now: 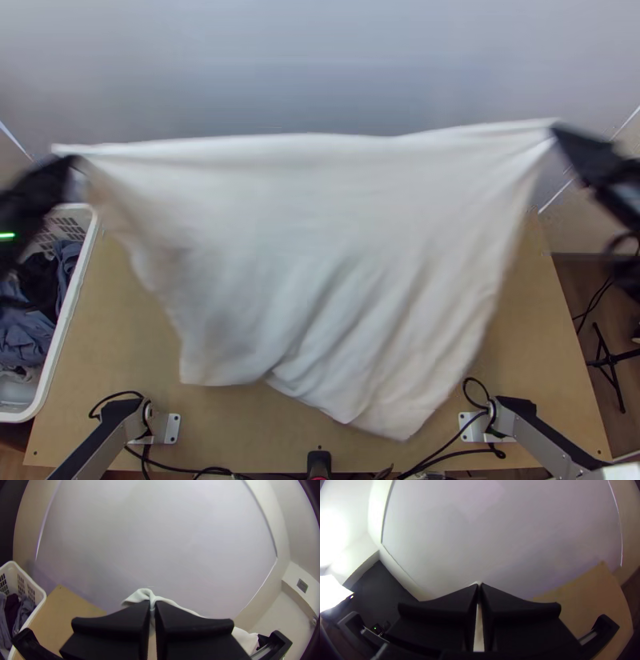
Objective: Fold the t-shirt
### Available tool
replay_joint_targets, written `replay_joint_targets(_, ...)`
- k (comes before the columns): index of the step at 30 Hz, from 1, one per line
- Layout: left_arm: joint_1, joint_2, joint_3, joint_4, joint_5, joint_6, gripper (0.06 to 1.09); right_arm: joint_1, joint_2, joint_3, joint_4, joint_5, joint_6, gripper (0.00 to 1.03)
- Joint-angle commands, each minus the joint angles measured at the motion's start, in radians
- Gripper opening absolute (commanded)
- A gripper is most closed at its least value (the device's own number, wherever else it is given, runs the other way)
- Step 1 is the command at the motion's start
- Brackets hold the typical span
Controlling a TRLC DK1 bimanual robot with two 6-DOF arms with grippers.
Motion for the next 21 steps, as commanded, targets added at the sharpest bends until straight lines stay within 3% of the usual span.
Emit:
replay_joint_targets(1,0.02,-0.021,-0.461,0.176,0.014,0.062,0.09,-0.009,-0.066,-0.605,0.309,-0.007,-0.018,0.03)
replay_joint_targets(5,0.017,0.102,-0.516,0.24,0.015,0.085,0.09,-0.012,-0.004,-0.679,0.37,0.018,-0.055,0.03)
replay_joint_targets(10,0.017,0.281,-0.415,0.323,0.015,0.093,0.09,-0.024,0.138,-0.522,0.387,0.047,-0.06,0.03)
replay_joint_targets(17,0.017,0.572,0.102,0.248,0.008,0.076,0.09,-0.018,0.414,-0.008,0.336,0.127,-0.029,0.03)
replay_joint_targets(21,0.017,0.701,0.449,0.231,-0.034,0.039,0.09,0.006,0.523,0.312,0.35,0.225,-0.038,0.03)
